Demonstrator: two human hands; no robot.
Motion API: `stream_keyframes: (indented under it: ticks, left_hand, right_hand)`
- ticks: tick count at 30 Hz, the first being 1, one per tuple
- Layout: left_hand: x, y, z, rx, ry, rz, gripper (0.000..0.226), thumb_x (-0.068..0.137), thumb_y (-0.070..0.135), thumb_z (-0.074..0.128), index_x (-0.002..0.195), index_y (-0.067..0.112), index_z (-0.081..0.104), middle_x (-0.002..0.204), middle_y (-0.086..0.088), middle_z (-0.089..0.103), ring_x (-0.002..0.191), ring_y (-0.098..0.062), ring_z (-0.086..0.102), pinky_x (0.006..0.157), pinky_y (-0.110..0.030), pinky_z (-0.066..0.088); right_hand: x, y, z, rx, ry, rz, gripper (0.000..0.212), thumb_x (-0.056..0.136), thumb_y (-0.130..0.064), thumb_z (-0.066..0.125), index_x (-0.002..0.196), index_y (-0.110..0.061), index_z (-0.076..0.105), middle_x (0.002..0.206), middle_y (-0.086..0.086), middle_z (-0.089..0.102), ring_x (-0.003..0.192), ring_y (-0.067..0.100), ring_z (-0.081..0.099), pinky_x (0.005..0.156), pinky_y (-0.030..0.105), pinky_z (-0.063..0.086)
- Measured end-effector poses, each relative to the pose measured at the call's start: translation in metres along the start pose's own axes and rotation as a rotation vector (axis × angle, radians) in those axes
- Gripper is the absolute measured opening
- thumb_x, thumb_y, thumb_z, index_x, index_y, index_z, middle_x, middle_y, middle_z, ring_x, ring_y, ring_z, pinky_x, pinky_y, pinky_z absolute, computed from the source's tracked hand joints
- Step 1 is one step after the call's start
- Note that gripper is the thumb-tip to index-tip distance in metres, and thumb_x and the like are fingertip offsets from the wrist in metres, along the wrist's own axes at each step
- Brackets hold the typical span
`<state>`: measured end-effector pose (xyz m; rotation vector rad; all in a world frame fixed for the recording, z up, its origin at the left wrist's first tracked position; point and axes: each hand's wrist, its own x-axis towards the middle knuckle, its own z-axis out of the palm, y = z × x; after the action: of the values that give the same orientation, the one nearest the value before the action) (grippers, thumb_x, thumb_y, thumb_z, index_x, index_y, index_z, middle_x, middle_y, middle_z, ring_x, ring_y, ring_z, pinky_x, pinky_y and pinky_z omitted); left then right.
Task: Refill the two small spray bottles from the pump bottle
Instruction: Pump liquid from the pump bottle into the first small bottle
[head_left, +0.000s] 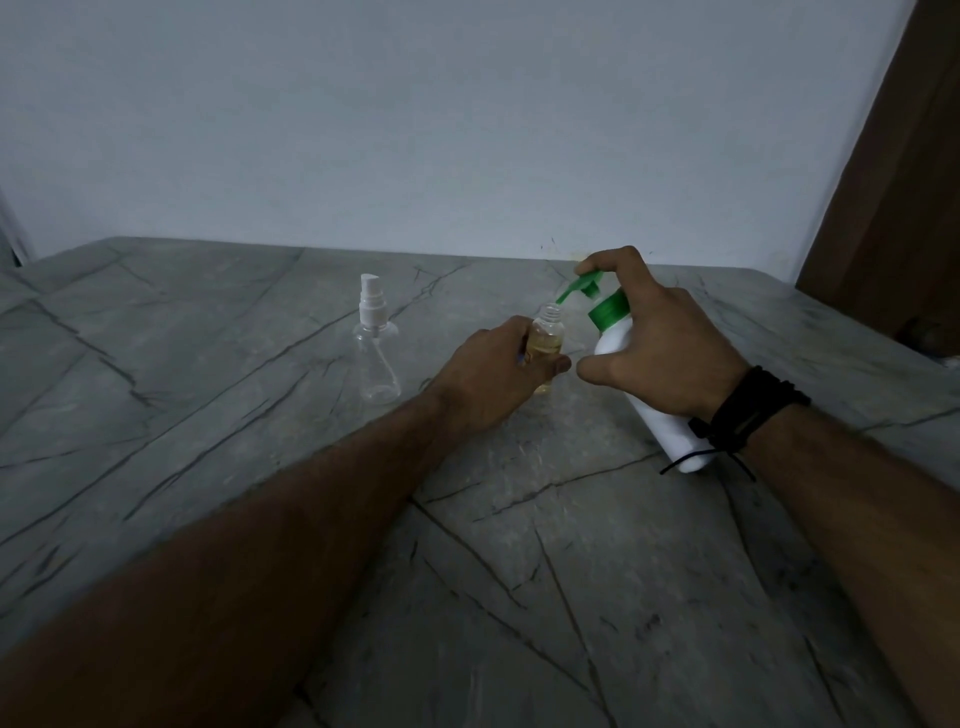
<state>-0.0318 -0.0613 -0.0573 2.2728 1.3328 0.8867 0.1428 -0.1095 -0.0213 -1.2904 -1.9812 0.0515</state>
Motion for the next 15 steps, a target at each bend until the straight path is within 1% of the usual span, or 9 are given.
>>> stream_keyframes:
  ticks: [2, 4, 7, 11, 15]
  left_hand:
    - [-0.0003, -0.0003, -0.0002, -0.002, -0.005, 0.005, 0.05, 0.091, 0.046, 0.059, 0.131, 0.018, 0.051, 0.126, 0.0, 0.061, 0.108, -0.012, 0.056, 0.084, -0.023, 0.041]
    - [-0.0005, -0.0009, -0.0003, -0.009, -0.007, 0.004, 0.049, 0.091, 0.046, 0.059, 0.13, 0.018, 0.051, 0.126, 0.001, 0.061, 0.106, -0.011, 0.056, 0.083, -0.022, 0.04]
    - [-0.0003, -0.0014, 0.0, -0.016, -0.002, -0.003, 0.049, 0.09, 0.047, 0.06, 0.13, 0.019, 0.051, 0.125, 0.001, 0.061, 0.102, -0.009, 0.055, 0.082, -0.023, 0.041]
    - [0.0002, 0.0, 0.0004, 0.0, -0.005, -0.007, 0.052, 0.09, 0.047, 0.059, 0.132, 0.018, 0.05, 0.127, 0.0, 0.06, 0.108, -0.013, 0.056, 0.085, -0.024, 0.042]
    - [0.0004, 0.0001, 0.0006, -0.001, 0.004, -0.009, 0.051, 0.09, 0.046, 0.06, 0.132, 0.018, 0.05, 0.126, 0.0, 0.061, 0.108, -0.012, 0.056, 0.083, -0.023, 0.041]
  right_hand:
    - [-0.0005, 0.0, -0.0003, 0.009, -0.004, -0.006, 0.076, 0.064, -0.02, 0.079, 0.131, -0.032, 0.043, 0.069, -0.017, 0.055, 0.06, -0.006, 0.056, 0.052, 0.006, 0.036]
    - [-0.0004, -0.0007, -0.0006, 0.013, -0.008, -0.008, 0.077, 0.064, -0.02, 0.078, 0.131, -0.034, 0.043, 0.071, -0.017, 0.056, 0.061, -0.005, 0.057, 0.053, 0.006, 0.037]
    - [-0.0003, -0.0022, -0.0003, 0.007, -0.015, 0.0, 0.073, 0.064, -0.021, 0.079, 0.127, -0.032, 0.043, 0.07, -0.017, 0.055, 0.061, -0.007, 0.056, 0.052, 0.005, 0.035]
    - [-0.0003, -0.0023, -0.0007, 0.004, -0.015, 0.003, 0.072, 0.065, -0.019, 0.08, 0.126, -0.03, 0.044, 0.068, -0.017, 0.053, 0.06, -0.008, 0.056, 0.051, 0.005, 0.036]
    - [-0.0009, -0.0024, -0.0013, 0.018, -0.013, -0.002, 0.076, 0.065, -0.019, 0.08, 0.13, -0.032, 0.044, 0.071, -0.018, 0.054, 0.061, -0.009, 0.056, 0.053, 0.004, 0.036]
